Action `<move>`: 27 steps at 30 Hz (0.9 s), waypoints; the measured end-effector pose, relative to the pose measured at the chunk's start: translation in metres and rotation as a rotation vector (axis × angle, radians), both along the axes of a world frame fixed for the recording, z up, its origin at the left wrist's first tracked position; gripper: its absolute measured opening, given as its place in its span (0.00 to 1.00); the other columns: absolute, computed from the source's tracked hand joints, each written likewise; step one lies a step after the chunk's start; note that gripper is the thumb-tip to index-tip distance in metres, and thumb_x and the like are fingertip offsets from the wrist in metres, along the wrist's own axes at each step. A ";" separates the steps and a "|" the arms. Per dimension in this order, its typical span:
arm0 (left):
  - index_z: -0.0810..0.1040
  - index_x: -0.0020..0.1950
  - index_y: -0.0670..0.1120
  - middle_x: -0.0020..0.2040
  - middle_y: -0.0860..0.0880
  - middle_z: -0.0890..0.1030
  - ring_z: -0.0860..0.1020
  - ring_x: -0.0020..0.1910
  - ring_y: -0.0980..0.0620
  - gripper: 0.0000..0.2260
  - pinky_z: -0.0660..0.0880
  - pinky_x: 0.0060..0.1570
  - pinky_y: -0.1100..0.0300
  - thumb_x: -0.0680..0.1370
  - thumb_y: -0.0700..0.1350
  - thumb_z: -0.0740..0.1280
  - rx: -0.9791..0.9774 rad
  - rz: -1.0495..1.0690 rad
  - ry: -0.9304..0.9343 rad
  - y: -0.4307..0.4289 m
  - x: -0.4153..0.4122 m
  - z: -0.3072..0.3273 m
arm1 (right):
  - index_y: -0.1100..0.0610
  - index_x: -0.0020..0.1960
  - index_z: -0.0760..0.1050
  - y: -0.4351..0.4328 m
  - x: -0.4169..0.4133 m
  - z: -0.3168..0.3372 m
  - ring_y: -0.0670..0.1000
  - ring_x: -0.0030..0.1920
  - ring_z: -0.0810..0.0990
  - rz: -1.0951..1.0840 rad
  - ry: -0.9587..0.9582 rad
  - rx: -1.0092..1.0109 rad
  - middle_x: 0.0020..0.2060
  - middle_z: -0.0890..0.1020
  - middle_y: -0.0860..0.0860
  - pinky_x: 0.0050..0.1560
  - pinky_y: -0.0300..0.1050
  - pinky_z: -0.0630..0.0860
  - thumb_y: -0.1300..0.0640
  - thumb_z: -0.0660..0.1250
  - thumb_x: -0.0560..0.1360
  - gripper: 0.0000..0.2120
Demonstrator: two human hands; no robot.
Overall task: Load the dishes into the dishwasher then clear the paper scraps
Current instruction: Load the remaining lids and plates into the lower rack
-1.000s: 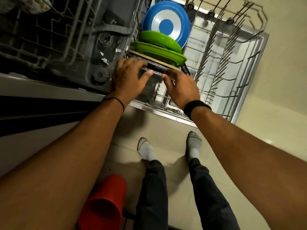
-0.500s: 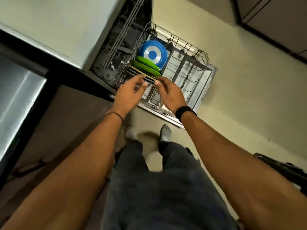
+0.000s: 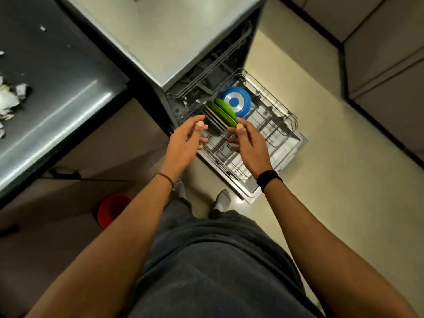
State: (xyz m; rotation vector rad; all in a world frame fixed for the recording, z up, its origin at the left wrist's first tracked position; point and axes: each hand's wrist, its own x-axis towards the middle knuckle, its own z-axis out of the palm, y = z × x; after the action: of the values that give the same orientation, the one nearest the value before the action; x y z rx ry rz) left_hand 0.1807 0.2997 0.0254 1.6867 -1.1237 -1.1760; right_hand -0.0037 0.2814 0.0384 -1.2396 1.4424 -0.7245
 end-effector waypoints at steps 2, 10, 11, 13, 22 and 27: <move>0.76 0.71 0.50 0.56 0.51 0.85 0.86 0.47 0.51 0.15 0.82 0.45 0.58 0.86 0.50 0.59 -0.006 0.062 0.014 0.012 0.010 0.002 | 0.52 0.73 0.71 -0.003 0.012 0.005 0.47 0.52 0.85 0.053 -0.035 -0.006 0.56 0.84 0.49 0.56 0.55 0.82 0.49 0.57 0.86 0.18; 0.77 0.69 0.50 0.55 0.51 0.86 0.87 0.47 0.51 0.13 0.81 0.45 0.59 0.86 0.49 0.61 -0.106 0.401 0.065 0.076 0.101 0.025 | 0.50 0.71 0.71 0.007 0.124 0.037 0.51 0.52 0.86 0.315 -0.192 -0.009 0.57 0.84 0.52 0.55 0.49 0.82 0.52 0.56 0.86 0.15; 0.77 0.69 0.50 0.55 0.51 0.86 0.87 0.47 0.51 0.13 0.81 0.45 0.59 0.86 0.48 0.61 -0.131 0.445 0.069 0.090 0.120 0.032 | 0.51 0.71 0.71 0.013 0.147 0.041 0.51 0.51 0.86 0.348 -0.210 -0.015 0.57 0.84 0.52 0.53 0.48 0.82 0.52 0.56 0.86 0.15; 0.77 0.69 0.51 0.55 0.51 0.86 0.86 0.48 0.51 0.13 0.81 0.47 0.59 0.86 0.48 0.61 -0.165 0.495 0.072 0.110 0.147 0.043 | 0.52 0.70 0.71 0.023 0.182 0.048 0.50 0.49 0.86 0.394 -0.238 -0.018 0.57 0.85 0.54 0.49 0.45 0.82 0.53 0.56 0.86 0.15; 0.79 0.67 0.50 0.55 0.48 0.86 0.86 0.49 0.48 0.12 0.82 0.51 0.49 0.86 0.46 0.62 -0.271 0.902 0.001 0.275 0.300 0.075 | 0.54 0.71 0.71 0.142 0.386 0.080 0.52 0.50 0.87 0.837 -0.298 -0.078 0.56 0.85 0.51 0.49 0.47 0.82 0.54 0.56 0.86 0.15; 0.79 0.66 0.52 0.55 0.50 0.86 0.86 0.49 0.50 0.11 0.81 0.50 0.51 0.86 0.46 0.62 -0.291 1.136 -0.023 0.351 0.339 0.081 | 0.55 0.72 0.71 0.199 0.457 0.086 0.51 0.50 0.87 1.098 -0.291 -0.102 0.57 0.85 0.52 0.50 0.44 0.82 0.56 0.59 0.85 0.16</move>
State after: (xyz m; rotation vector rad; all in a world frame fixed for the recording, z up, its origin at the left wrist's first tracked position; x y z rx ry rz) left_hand 0.5199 0.6510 0.1061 1.6777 -0.1817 -0.2471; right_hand 0.4533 0.4805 0.1240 -1.6607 0.3430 -0.1860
